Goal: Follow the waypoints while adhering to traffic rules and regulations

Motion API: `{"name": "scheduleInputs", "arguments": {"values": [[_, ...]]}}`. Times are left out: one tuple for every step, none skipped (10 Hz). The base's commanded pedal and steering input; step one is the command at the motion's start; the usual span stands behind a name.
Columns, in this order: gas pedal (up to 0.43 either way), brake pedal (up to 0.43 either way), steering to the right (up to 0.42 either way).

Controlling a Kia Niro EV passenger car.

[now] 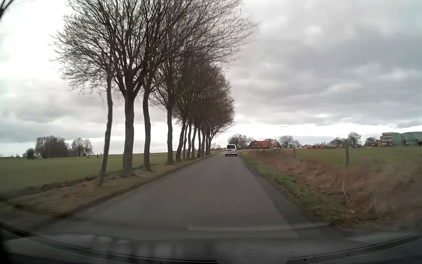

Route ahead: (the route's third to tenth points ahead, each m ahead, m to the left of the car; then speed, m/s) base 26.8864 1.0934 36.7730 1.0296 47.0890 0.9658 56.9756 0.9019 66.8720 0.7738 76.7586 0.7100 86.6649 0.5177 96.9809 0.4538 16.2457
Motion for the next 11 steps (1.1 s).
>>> {"name": "scheduleInputs", "arguments": {"values": [[0.299,0.0,0.001],[0.299,0.0,0.001],[0.287,0.0,0.001],[0.287,0.0,0.001],[0.209,0.0,0.0],[0.209,0.0,0.0],[0.209,0.0,0.0],[0.209,0.0,0.0],[0.209,0.0,0.0],[0.209,0.0,0.0],[0.209,0.0,-0.003]]}}
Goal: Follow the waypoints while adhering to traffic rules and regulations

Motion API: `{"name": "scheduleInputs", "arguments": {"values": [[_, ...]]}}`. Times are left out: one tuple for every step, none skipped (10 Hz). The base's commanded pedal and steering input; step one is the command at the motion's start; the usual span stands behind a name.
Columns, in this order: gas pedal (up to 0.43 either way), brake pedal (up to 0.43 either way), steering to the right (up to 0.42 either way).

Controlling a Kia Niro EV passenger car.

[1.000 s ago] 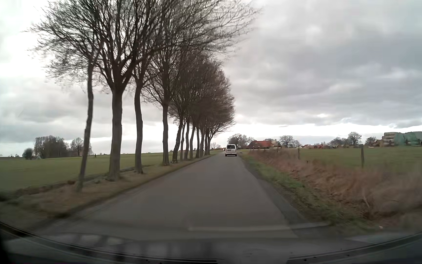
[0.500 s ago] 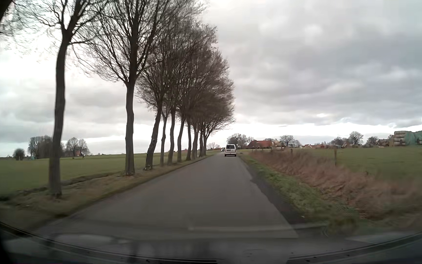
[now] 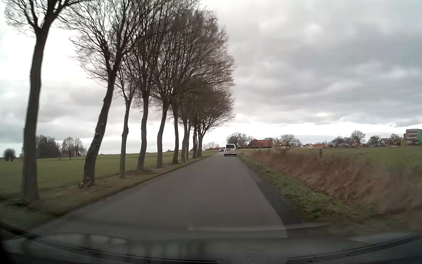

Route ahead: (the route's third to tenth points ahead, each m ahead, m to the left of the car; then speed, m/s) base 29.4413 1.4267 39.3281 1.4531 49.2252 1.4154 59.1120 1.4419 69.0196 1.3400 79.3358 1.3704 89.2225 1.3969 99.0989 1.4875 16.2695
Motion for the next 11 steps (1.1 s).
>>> {"name": "scheduleInputs", "arguments": {"values": [[0.209,0.0,-0.003],[0.209,0.0,-0.003],[0.209,0.0,-0.003],[0.209,0.0,-0.003],[0.209,0.0,-0.003],[0.209,0.0,-0.002],[0.209,0.0,0.0],[0.209,0.0,0.0],[0.209,0.0,0.0],[0.209,0.0,0.0],[0.209,0.0,-0.002]]}}
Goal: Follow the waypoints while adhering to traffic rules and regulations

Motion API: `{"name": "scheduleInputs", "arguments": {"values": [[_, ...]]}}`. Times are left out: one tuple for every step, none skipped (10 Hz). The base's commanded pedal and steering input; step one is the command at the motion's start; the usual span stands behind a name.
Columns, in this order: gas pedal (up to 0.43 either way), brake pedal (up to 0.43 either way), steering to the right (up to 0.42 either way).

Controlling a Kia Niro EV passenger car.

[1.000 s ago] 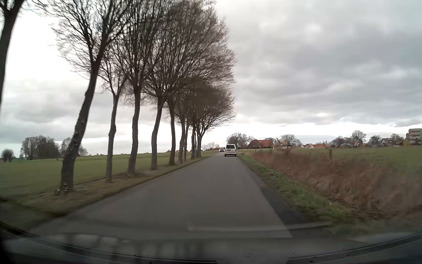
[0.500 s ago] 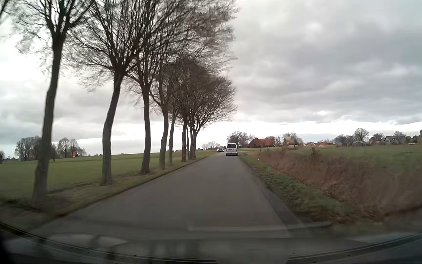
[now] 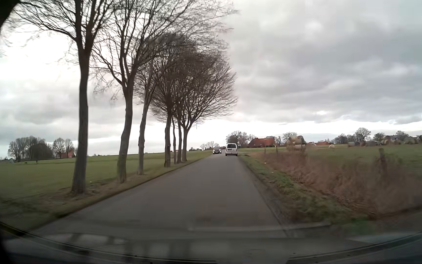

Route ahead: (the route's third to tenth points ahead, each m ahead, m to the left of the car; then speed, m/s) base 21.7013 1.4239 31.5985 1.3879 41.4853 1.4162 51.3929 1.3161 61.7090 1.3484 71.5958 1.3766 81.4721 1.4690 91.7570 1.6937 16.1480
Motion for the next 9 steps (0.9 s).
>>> {"name": "scheduleInputs", "arguments": {"values": [[0.209,0.0,-0.004],[0.209,0.0,-0.004],[0.209,0.0,-0.004],[0.209,0.0,-0.005],[0.209,0.0,-0.006],[0.209,0.0,-0.007],[0.209,0.0,-0.007],[0.209,0.0,-0.005],[0.209,0.0,0.0]]}}
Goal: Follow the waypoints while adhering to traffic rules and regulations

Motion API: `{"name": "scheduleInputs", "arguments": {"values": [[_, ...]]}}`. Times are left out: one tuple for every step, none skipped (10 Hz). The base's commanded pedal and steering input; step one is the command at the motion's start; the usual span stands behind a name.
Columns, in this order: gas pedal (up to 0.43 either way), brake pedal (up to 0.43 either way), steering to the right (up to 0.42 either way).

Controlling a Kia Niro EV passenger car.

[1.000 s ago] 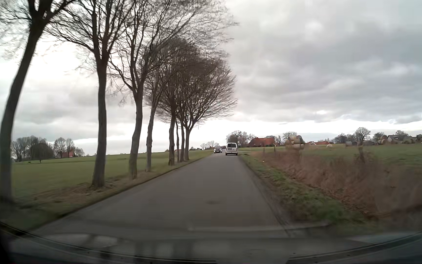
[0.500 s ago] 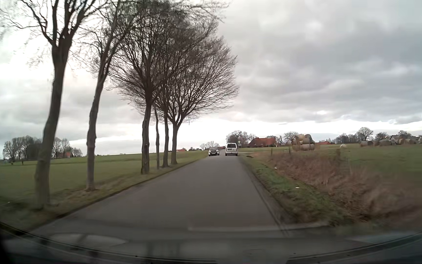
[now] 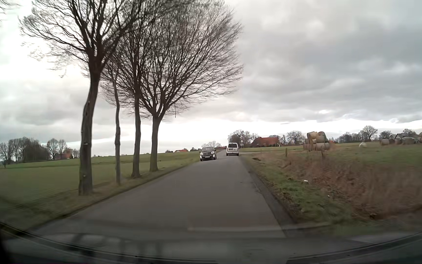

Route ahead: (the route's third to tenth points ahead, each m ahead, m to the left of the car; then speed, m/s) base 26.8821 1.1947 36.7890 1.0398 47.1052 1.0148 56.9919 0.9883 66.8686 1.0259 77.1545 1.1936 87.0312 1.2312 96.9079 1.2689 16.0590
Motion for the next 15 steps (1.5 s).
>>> {"name": "scheduleInputs", "arguments": {"values": [[0.209,0.0,0.003],[0.209,0.0,0.003],[0.209,0.0,0.0],[0.209,0.0,-0.004],[0.209,0.0,-0.004],[0.209,0.0,-0.004],[0.209,0.0,-0.004],[0.209,0.0,-0.006],[0.209,0.0,-0.01],[0.209,0.0,-0.013],[0.209,0.0,-0.013],[0.209,0.0,-0.014],[0.209,0.0,-0.013],[0.209,0.0,-0.011],[0.209,0.0,-0.008]]}}
